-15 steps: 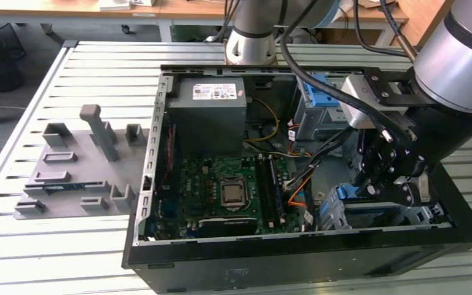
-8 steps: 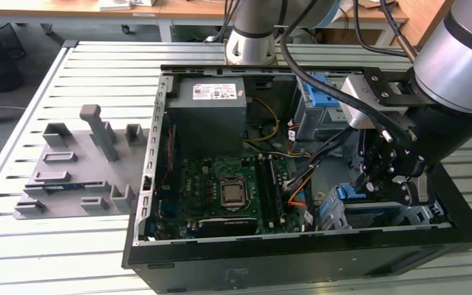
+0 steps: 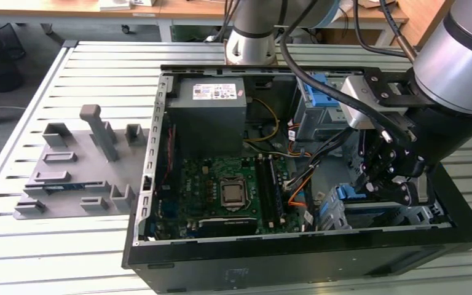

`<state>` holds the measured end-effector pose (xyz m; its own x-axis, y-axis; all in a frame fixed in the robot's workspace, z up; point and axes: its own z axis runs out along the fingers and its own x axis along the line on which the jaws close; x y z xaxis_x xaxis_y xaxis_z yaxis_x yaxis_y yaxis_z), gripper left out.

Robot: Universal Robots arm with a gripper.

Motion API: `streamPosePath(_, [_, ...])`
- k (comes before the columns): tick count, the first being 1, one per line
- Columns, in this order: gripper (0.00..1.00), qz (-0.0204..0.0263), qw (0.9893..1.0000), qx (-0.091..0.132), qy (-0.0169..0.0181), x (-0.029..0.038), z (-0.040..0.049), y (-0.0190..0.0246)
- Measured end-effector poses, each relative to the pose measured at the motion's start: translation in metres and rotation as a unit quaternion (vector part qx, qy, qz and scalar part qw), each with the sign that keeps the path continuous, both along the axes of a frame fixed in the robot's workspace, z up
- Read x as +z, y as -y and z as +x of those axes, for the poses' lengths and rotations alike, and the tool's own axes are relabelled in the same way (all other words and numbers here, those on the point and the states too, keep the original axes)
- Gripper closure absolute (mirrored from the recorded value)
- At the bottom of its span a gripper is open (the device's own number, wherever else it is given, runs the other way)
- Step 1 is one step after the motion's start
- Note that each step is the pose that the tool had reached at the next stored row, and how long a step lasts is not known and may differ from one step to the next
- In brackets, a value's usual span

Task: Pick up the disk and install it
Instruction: 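Insert the first disk wire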

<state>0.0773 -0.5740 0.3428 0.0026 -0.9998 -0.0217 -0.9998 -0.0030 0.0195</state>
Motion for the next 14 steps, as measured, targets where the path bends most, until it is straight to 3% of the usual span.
streamPosePath(6, [0.89,0.0001,1.0,0.0,0.0,-0.0002,0.0017,0.0])
streamPosePath(10, [0.89,0.0,1.0,0.0,0.0,-0.0002,0.0142,0.0])
streamPosePath(14, [0.89,0.0,1.0,0.0,0.0002,0.0005,0.0172,-0.0007])
